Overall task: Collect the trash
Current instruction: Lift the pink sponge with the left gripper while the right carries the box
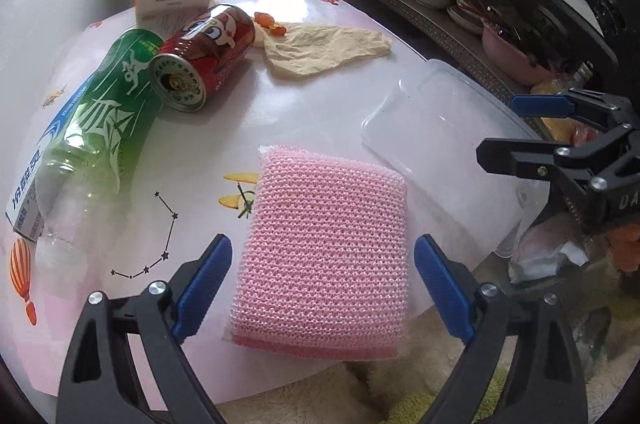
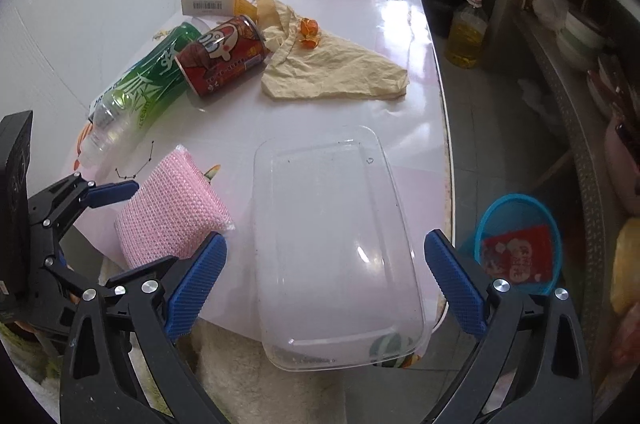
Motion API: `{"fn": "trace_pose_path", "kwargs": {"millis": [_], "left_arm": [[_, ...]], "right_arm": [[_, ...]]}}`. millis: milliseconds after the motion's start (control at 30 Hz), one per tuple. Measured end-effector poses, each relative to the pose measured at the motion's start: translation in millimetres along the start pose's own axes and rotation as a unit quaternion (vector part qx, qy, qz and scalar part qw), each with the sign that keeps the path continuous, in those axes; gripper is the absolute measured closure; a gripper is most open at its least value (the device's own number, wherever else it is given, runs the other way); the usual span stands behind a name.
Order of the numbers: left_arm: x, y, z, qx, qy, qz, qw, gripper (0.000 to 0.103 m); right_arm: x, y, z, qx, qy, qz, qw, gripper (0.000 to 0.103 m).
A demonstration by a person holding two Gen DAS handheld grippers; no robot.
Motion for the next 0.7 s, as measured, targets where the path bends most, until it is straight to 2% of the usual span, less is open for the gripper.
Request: {"fn": "trace_pose_path", "kwargs": {"millis": [300,700], "left_arm": [[-3,-3,-13,-0.024,-0.005,0.019,0.9995,0.013],[-5,1,-14,-0.014,-0.007,0.031,0.9994,0.021]], "right_arm": [[-2,-7,-10,-0.018,-0.004,0.008,1.000,0.008],[11,-15,-23,-0.038,-0.013,-0.025,0.999,0.008]]}}
Point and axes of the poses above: each gripper's, at about its wrist camera, not at the fingertips, and z roughly against the way its jaws point, x to its right, y to its top, the point moved 6 cm from there along -z, roughly the way its jaws point, and after that the axes turned 12 degrees about x, right-handed, at the moved point
